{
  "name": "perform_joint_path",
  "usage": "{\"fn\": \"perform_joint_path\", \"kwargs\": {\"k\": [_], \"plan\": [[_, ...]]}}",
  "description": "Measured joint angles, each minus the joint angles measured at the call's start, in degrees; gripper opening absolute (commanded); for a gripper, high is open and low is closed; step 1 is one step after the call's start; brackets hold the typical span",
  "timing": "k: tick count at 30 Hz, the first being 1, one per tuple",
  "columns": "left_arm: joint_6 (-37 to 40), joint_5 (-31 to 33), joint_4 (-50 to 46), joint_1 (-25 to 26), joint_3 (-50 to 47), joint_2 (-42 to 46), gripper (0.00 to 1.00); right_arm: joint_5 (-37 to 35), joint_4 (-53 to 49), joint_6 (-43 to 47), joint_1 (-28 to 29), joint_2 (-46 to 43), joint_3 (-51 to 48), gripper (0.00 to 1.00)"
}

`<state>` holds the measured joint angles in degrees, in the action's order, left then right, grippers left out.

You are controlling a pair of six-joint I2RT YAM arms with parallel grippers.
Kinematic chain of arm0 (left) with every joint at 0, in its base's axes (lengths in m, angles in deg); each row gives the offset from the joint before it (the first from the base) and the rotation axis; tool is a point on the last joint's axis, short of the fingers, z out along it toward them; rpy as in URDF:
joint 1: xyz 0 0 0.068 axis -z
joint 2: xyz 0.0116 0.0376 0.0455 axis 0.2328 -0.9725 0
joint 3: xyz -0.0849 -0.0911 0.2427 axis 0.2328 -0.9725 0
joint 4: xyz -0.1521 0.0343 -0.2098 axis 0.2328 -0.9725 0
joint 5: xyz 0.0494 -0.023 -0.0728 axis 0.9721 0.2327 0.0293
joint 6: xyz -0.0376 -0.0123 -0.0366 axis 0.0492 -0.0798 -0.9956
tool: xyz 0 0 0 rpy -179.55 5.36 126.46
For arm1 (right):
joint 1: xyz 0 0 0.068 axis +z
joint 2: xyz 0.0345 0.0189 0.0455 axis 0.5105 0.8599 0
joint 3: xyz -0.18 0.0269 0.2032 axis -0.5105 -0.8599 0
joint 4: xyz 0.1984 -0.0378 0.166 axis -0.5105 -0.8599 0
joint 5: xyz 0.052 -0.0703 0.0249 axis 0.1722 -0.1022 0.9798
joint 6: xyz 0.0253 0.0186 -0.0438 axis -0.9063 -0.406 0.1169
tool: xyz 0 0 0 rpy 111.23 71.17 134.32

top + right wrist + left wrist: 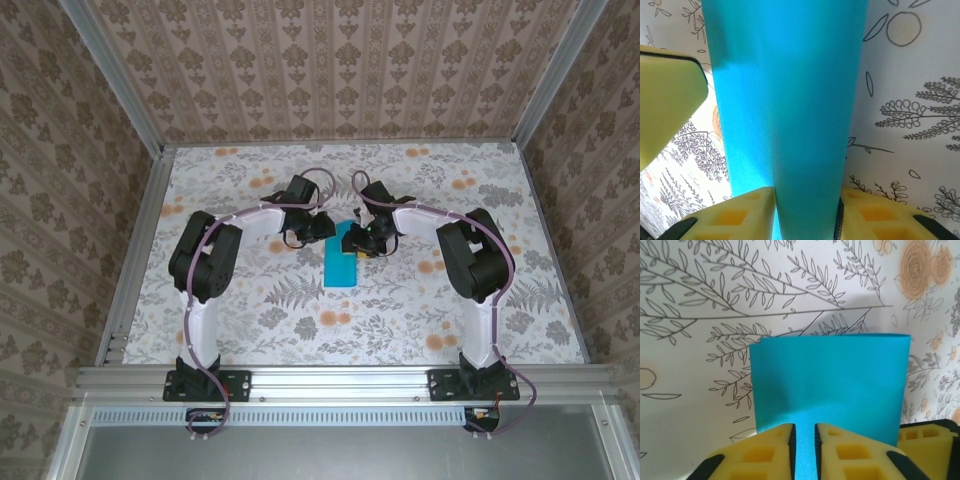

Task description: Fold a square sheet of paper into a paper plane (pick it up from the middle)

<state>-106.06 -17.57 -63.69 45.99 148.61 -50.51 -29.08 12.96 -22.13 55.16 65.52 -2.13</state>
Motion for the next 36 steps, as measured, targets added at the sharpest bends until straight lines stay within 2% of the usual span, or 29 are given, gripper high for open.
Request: {"fn": "perform_joint_path", "kwargs": {"k": [6, 17, 25, 36], "plan": [[-1.36, 1.84, 0.94, -1.14, -2.34, 3.39, 0.36, -0.61, 0.04, -0.92, -0.11, 0.00, -0.22, 0.32], [-5.57, 7.06, 5.18, -3.72, -12.48, 13.00, 0.46, -0.55, -0.09, -1.27, -0.22, 0.39, -0.07, 0.35], [-6.23, 7.72, 5.16, -3.76, -14.67, 13.73, 0.45, -0.44, -2.03, 1.46, -0.22, 1.18, 1.31, 0.36], [-5.99, 7.04, 5.27, -3.76, -14.67, 13.94, 0.37, -0.61, -4.07, 3.45, -0.15, 1.99, 2.97, 0.38]]}}
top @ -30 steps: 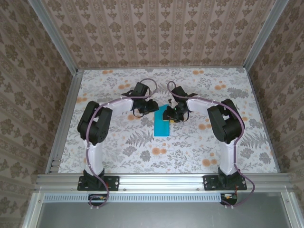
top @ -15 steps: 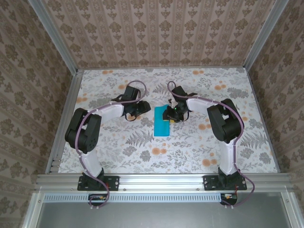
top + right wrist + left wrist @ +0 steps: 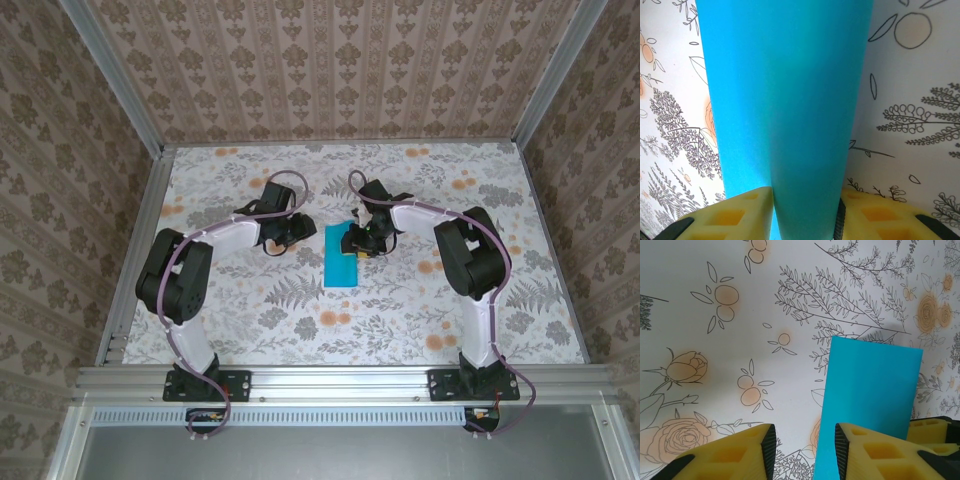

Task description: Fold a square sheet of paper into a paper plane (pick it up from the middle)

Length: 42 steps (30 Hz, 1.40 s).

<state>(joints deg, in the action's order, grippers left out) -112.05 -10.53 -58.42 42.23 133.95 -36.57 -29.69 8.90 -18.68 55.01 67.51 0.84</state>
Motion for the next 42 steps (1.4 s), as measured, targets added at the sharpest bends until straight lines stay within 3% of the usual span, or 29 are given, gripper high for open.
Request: {"fn": "perform_joint_path", "kwargs": {"k": [20, 30, 42], "plan": [[1.57, -3.67, 1.97, 3.08, 0.07, -1.38, 0.29, 0.09, -1.77, 0.24, 0.11, 1.05, 1.44, 0.38], [-0.24, -0.13, 3.06, 2.95, -1.36, -1.97, 0.28, -0.33, -2.16, 1.27, 0.15, 1.16, 1.55, 0.34], [-1.22, -0.96, 5.31, 2.71, -2.60, -1.97, 0.27, -0.17, -2.80, 1.27, 0.22, 1.44, 2.21, 0.39]]}}
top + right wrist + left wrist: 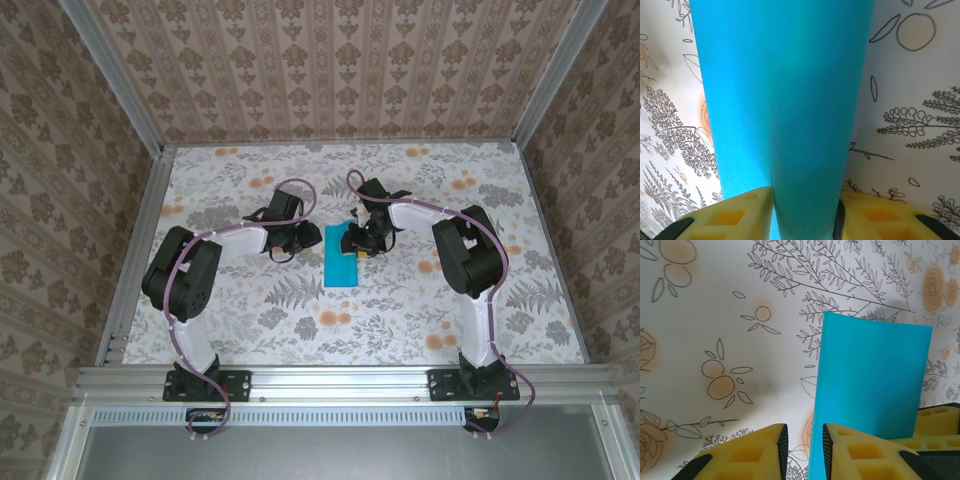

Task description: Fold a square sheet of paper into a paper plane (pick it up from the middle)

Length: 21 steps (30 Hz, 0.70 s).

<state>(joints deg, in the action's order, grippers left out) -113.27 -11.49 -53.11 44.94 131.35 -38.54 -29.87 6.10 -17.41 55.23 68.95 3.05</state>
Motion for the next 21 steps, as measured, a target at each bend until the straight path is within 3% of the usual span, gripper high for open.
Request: {"fn": "perform_joint_path", "kwargs": {"k": [21], "plan": [[1.55, -5.55, -0.35, 2.58, 4.11, -3.76, 0.17, -0.02, -1.53, -0.04, 0.09, 0.85, 1.33, 0.40]]}}
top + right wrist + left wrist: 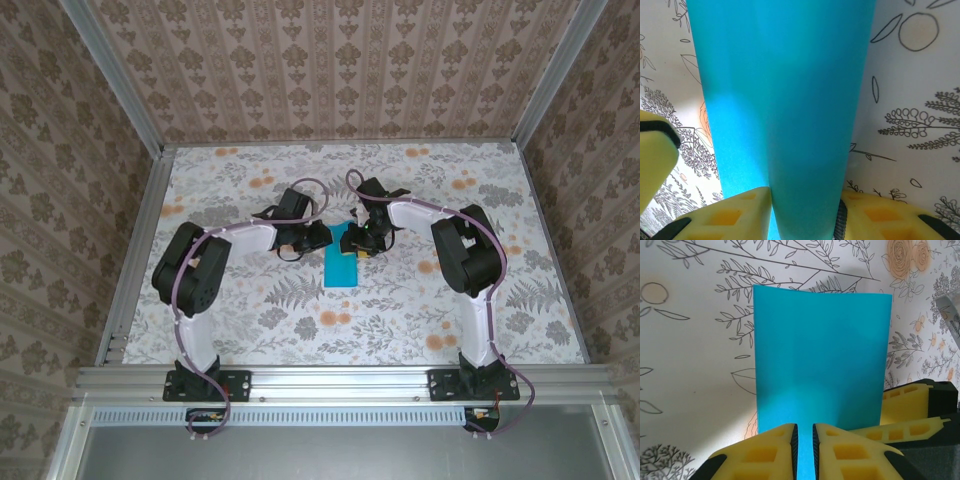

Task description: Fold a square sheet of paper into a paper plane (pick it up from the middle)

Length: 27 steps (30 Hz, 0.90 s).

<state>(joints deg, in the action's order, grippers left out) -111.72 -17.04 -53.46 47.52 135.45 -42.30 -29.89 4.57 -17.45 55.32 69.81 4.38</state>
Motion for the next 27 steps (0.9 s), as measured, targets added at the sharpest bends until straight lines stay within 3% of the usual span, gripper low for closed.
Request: {"fn": "perform_joint_path", "kwargs": {"k": [13, 27], "plan": [[0.04, -1.05, -0.44, 0.79, 2.29, -2.56, 0.11, 0.00, -0.48, 0.00, 0.00, 0.28, 0.42, 0.40], [0.00, -1.14, -3.10, 0.85, 2.86, -4.48, 0.10, -0.02, -0.63, -0.20, 0.00, 0.37, 0.59, 0.40]]}}
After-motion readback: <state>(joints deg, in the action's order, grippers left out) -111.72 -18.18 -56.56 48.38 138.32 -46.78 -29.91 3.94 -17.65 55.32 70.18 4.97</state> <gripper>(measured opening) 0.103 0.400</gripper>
